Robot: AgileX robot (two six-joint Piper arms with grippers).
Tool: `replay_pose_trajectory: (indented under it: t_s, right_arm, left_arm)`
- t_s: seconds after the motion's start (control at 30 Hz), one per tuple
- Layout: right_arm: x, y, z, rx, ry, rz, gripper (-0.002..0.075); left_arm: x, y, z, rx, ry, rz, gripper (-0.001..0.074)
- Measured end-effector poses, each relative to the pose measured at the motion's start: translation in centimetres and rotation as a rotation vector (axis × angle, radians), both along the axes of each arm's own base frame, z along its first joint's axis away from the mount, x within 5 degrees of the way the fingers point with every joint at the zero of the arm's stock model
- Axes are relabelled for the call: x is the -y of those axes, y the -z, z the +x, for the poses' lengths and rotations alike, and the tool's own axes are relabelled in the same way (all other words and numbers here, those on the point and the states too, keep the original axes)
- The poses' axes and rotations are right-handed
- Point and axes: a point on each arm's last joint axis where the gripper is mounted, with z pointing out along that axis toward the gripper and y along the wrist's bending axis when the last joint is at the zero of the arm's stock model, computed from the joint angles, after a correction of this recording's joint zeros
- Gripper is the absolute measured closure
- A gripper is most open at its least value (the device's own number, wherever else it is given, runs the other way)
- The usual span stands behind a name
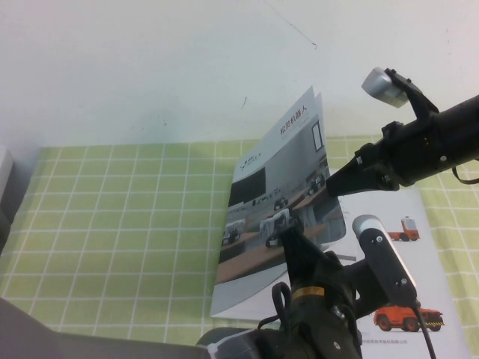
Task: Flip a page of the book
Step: Open the closed book
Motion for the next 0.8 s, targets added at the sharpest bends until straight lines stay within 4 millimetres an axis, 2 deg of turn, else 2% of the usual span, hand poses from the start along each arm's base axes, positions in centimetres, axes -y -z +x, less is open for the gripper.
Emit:
replay_pose_trajectory:
  t_s: [0.1,0.17,0.37,0.43,0.57,0.8]
  right_arm:
    - [-0.10,-0.20,0.04,0.015,-0.007,0.026,0.0711]
    - [-0.27,-0.38,-0.11,0.020,-0.034,0.050,0.0673]
    - [-0.53,-0.70,-0.35,0.012,-0.060,0.094,0.0433]
    - [-0.53,-0.70,-0.35,0.020,-0.065,0.093,0.0392]
    - [-0.52,-0.69,-0.30,0.049,-0.080,0.086,0.0373]
    - [-0.51,-0.68,-0.26,0.061,-0.084,0.083,0.0398]
  left_arm:
    - [-0.20,-0.03,0.13,0.007,-0.019,0.010,0.0738]
    - [-0.26,-0.05,0.15,0.013,-0.020,0.019,0.0738]
    - [-0.30,-0.07,0.20,0.020,-0.018,0.030,0.0738]
    - [-0.31,-0.09,0.21,0.023,-0.018,0.032,0.0738]
    - [-0.42,-0.30,0.37,0.055,-0.025,0.047,0.0738]
    - [-0.46,-0.40,0.48,0.070,-0.024,0.053,0.0738]
